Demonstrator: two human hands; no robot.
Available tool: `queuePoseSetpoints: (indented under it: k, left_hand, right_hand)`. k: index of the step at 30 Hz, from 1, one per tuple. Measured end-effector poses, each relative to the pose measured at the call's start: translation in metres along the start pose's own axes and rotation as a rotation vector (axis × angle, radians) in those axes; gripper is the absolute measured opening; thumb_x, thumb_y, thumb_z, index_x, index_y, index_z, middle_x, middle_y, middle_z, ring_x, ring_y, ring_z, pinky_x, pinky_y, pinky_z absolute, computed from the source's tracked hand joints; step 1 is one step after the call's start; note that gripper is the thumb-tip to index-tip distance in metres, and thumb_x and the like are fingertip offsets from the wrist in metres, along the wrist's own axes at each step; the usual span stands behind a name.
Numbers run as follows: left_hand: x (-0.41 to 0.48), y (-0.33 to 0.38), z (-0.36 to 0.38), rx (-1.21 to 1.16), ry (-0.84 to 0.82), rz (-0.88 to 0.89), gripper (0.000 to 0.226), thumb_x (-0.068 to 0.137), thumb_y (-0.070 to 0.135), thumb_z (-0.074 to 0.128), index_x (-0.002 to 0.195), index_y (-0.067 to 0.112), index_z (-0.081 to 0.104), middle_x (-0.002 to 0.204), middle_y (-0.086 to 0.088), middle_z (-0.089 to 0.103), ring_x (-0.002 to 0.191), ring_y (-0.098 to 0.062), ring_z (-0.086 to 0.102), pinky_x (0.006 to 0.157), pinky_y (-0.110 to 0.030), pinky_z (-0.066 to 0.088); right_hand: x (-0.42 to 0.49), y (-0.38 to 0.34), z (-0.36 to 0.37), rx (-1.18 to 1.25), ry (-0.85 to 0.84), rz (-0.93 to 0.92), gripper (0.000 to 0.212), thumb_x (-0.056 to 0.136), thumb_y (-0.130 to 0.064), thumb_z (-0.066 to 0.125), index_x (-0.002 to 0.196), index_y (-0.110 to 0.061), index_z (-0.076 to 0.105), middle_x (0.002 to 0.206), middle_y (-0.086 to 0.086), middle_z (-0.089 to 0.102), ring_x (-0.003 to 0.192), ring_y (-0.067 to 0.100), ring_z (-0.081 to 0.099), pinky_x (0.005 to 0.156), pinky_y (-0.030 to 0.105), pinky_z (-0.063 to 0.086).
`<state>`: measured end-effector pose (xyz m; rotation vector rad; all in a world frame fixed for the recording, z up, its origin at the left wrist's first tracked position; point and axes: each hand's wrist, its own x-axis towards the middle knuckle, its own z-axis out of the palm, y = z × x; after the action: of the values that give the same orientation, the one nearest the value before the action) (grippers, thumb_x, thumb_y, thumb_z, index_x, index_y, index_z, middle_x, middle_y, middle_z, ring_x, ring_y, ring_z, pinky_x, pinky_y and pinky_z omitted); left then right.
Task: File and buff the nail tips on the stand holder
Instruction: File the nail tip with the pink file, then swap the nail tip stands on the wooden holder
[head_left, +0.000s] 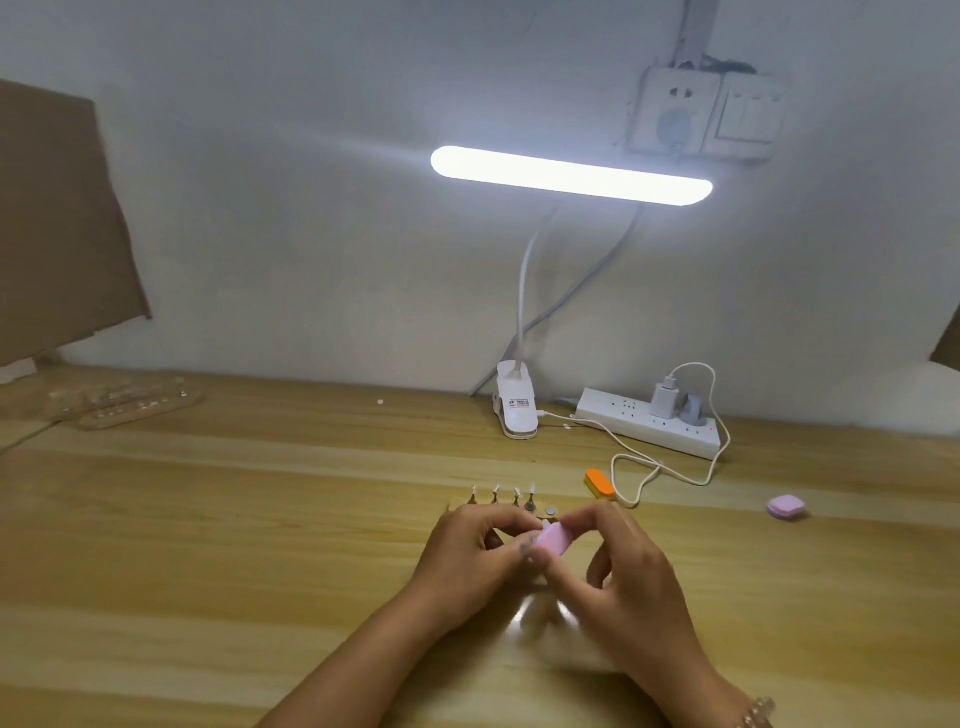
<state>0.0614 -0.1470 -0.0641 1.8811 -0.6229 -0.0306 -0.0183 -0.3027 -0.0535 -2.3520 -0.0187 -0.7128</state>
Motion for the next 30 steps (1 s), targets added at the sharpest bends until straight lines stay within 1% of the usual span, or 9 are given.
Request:
queuePoseSetpoints:
  k: [4, 7, 9, 13, 16, 21, 23, 26, 30]
  left_hand:
    - [0.0, 0.0, 0.001, -0.041, 0.016, 0.016, 0.011, 0.092, 0.02, 0.07, 0.088, 0.028, 0.076, 0.086, 0.018, 0.074, 0.056, -0.008, 0.05, 0.058, -0.02, 0.041]
    - [0.0, 0.0, 0.001, -0.042, 0.017, 0.027, 0.012, 0.093, 0.022, 0.07, 0.086, 0.031, 0.075, 0.088, 0.019, 0.074, 0.056, -0.01, 0.05, 0.057, -0.022, 0.041]
    - [0.0, -0.001, 0.001, -0.034, 0.003, 0.026, 0.012, 0.092, 0.023, 0.07, 0.087, 0.033, 0.074, 0.09, 0.02, 0.073, 0.057, -0.009, 0.05, 0.06, -0.023, 0.043]
    - [-0.004, 0.002, 0.002, 0.121, -0.023, 0.074, 0.008, 0.09, 0.027, 0.066, 0.09, 0.035, 0.069, 0.094, 0.025, 0.071, 0.062, -0.005, 0.059, 0.07, -0.034, 0.051]
    - [-0.007, 0.006, 0.003, 0.27, -0.007, 0.123, 0.009, 0.089, 0.035, 0.064, 0.093, 0.042, 0.062, 0.096, 0.034, 0.067, 0.072, 0.0, 0.063, 0.073, -0.031, 0.054]
    - [-0.006, 0.005, 0.004, 0.44, 0.24, 0.204, 0.021, 0.087, 0.038, 0.068, 0.105, 0.035, 0.061, 0.104, 0.022, 0.06, 0.097, 0.001, 0.053, 0.082, -0.022, 0.044]
    - [-0.002, 0.001, -0.004, 0.617, 0.356, 0.165, 0.038, 0.085, 0.038, 0.068, 0.121, 0.032, 0.056, 0.119, 0.016, 0.056, 0.108, -0.008, 0.049, 0.088, -0.022, 0.037]
    - [0.003, -0.008, -0.021, 0.73, 0.256, -0.051, 0.064, 0.085, 0.054, 0.063, 0.141, 0.037, 0.039, 0.137, 0.018, 0.048, 0.126, -0.01, 0.043, 0.102, -0.028, 0.033]
    - [0.006, -0.012, -0.022, 0.667, 0.141, -0.1, 0.048, 0.086, 0.054, 0.062, 0.131, 0.042, 0.053, 0.11, 0.02, 0.052, 0.119, -0.009, 0.047, 0.097, -0.027, 0.034]
  right_hand:
    - [0.004, 0.008, -0.005, -0.137, 0.038, 0.149, 0.027, 0.074, -0.053, 0.067, 0.079, -0.034, 0.048, 0.088, -0.021, 0.058, 0.068, 0.004, 0.057, 0.061, 0.028, 0.044]
    - [0.001, 0.009, 0.001, -0.357, -0.073, 0.066, 0.021, 0.076, -0.048, 0.06, 0.088, -0.035, 0.048, 0.092, -0.018, 0.05, 0.091, 0.009, 0.048, 0.075, 0.029, 0.036]
    - [0.0, 0.006, 0.004, -0.343, -0.073, 0.019, 0.026, 0.079, -0.049, 0.063, 0.102, -0.039, 0.054, 0.101, -0.02, 0.049, 0.098, 0.008, 0.046, 0.08, 0.03, 0.034]
    - [0.002, 0.002, 0.0, -0.168, -0.011, -0.029, 0.021, 0.08, -0.041, 0.075, 0.098, -0.033, 0.065, 0.097, -0.021, 0.058, 0.092, 0.007, 0.055, 0.077, 0.036, 0.042]
    - [0.002, 0.003, 0.001, -0.152, 0.005, -0.045, 0.015, 0.08, -0.032, 0.078, 0.087, -0.033, 0.065, 0.091, -0.02, 0.059, 0.087, 0.011, 0.057, 0.075, 0.037, 0.042]
    - [0.003, 0.005, 0.0, -0.128, 0.097, 0.014, 0.024, 0.076, -0.025, 0.082, 0.083, -0.034, 0.061, 0.088, -0.017, 0.058, 0.082, 0.011, 0.056, 0.074, 0.036, 0.038]
    - [0.005, 0.008, -0.003, -0.128, 0.116, 0.063, 0.025, 0.076, -0.025, 0.082, 0.084, -0.036, 0.061, 0.09, -0.015, 0.057, 0.084, 0.013, 0.056, 0.075, 0.036, 0.038]
    - [0.007, 0.012, -0.004, -0.149, 0.115, 0.134, 0.021, 0.077, -0.031, 0.079, 0.085, -0.038, 0.062, 0.094, -0.012, 0.057, 0.092, 0.015, 0.055, 0.08, 0.038, 0.04]
    - [0.008, 0.016, -0.002, -0.186, 0.115, 0.161, 0.02, 0.077, -0.033, 0.079, 0.088, -0.04, 0.063, 0.097, -0.012, 0.056, 0.095, 0.015, 0.054, 0.08, 0.036, 0.038]
